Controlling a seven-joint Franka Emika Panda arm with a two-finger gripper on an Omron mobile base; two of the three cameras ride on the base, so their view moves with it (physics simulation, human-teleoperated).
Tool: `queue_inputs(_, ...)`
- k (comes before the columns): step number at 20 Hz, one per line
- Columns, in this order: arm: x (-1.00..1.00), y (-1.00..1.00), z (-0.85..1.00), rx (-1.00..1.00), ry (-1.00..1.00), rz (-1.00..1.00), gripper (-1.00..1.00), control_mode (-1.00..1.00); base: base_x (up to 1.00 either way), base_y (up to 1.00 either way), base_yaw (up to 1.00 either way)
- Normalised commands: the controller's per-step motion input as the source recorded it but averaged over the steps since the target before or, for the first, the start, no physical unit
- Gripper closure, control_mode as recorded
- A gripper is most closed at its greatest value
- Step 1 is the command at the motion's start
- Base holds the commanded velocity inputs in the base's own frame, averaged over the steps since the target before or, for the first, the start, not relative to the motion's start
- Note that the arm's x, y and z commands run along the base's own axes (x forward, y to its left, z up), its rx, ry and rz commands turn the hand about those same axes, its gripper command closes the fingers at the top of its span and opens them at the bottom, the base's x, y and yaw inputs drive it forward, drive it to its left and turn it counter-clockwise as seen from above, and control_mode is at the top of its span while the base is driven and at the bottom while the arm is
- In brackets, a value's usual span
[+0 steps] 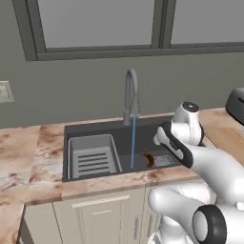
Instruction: Pick the banana from the sink and place it on the cutting board to airdry. Then turn off the sink faucet.
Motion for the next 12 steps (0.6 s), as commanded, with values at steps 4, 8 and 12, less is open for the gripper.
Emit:
queue_inputs(4,0.26,-0.03,-0.47,0.00,0.00,0.00,-1.00,-1.00,0.00,0.00,0.00)
queue_inputs(8,0.29,0.00,-0.45,0.00,0.01,0.00,-1.00,-1.00,0.00,0.00,0.00)
queue_inputs(12,0.16,0.00,-0.38,0.00,0.00,0.00,-1.00,-1.00,0.00,0.00,0.00)
